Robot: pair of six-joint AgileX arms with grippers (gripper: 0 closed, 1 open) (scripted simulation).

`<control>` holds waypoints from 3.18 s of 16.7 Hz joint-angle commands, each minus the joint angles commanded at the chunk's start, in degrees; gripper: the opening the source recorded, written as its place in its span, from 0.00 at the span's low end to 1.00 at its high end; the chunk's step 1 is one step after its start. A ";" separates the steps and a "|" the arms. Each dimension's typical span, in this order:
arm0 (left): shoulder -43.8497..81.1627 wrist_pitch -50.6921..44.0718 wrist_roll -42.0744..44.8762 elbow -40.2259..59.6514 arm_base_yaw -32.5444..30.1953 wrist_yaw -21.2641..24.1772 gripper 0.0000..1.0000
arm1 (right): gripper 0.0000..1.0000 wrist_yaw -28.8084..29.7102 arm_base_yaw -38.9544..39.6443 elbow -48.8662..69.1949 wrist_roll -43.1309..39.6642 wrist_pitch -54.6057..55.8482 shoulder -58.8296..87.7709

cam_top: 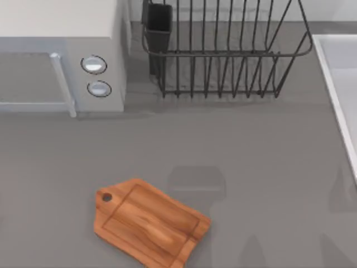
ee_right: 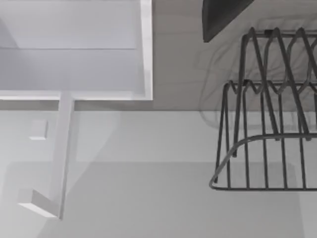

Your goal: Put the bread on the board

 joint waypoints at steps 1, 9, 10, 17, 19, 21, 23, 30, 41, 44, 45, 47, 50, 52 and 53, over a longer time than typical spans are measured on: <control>-0.24 2.18 -1.71 -0.83 -0.97 0.71 1.00 | 1.00 0.00 0.00 0.00 0.00 0.00 0.00; -3.00 23.25 -18.97 -8.54 -8.99 5.44 1.00 | 1.00 0.00 0.00 0.00 0.00 0.00 0.00; -3.30 24.33 -20.04 -8.95 -9.44 5.66 1.00 | 1.00 0.00 0.00 0.00 0.00 0.00 0.00; -3.46 24.79 -20.50 -9.13 -9.64 5.75 0.85 | 1.00 0.00 0.00 0.00 0.00 0.00 0.00; -3.46 24.79 -20.50 -9.13 -9.64 5.75 0.70 | 1.00 0.00 0.00 0.00 0.00 0.00 0.00; -3.46 24.79 -20.50 -9.13 -9.64 5.75 0.55 | 1.00 0.00 0.00 0.00 0.00 0.00 0.00; -3.46 24.79 -20.50 -9.13 -9.64 5.75 0.40 | 1.00 0.00 0.00 0.00 0.00 0.00 0.00; -3.46 24.79 -20.50 -9.13 -9.64 5.75 0.00 | 1.00 0.00 0.00 0.00 0.00 0.00 0.00; -6.91 21.13 -20.46 -8.18 -9.48 5.75 0.00 | 1.00 0.00 0.00 0.00 0.00 0.00 0.00; -10.32 16.47 -20.82 -7.60 -9.53 5.83 0.00 | 1.00 0.00 0.00 0.00 0.00 0.00 0.00; -11.54 15.05 -20.96 -7.40 -9.49 5.76 0.00 | 1.00 0.00 0.00 0.00 0.00 0.00 0.00; -13.79 12.49 -21.00 -6.77 -9.50 5.77 0.00 | 1.00 0.00 0.00 0.00 0.00 0.00 0.00; -18.40 6.95 -21.19 -5.99 -9.57 5.85 0.00 | 1.00 0.00 0.00 0.00 0.00 0.00 0.00; -19.85 5.55 -21.30 -5.45 -9.53 5.75 0.00 | 1.00 0.00 0.00 0.00 0.00 0.00 0.00; -19.85 5.55 -21.30 -5.45 -9.53 5.75 0.00 | 1.00 0.00 0.00 0.00 0.00 0.00 0.00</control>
